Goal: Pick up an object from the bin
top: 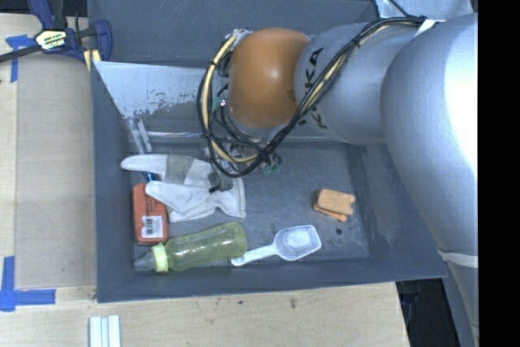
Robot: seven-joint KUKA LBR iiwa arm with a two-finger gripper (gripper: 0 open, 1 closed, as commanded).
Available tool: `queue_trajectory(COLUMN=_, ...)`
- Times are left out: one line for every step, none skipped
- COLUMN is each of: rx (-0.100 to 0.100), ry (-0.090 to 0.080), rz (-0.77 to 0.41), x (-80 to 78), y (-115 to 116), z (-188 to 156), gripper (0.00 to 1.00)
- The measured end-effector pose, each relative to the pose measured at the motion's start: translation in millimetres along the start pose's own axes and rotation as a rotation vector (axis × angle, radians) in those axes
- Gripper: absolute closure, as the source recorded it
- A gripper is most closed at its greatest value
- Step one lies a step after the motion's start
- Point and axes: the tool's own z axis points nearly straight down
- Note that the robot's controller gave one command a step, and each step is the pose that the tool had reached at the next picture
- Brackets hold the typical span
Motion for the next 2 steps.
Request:
queue_trajectory(rx=-0.001, ry=0.003, rz=0.0, x=1.2, y=0.2, z=-4.8, gripper=1.0)
queue_trajectory(rx=-0.001, ry=0.008, rz=0.0, x=2.3, y=0.2, z=-23.4, gripper=1.0)
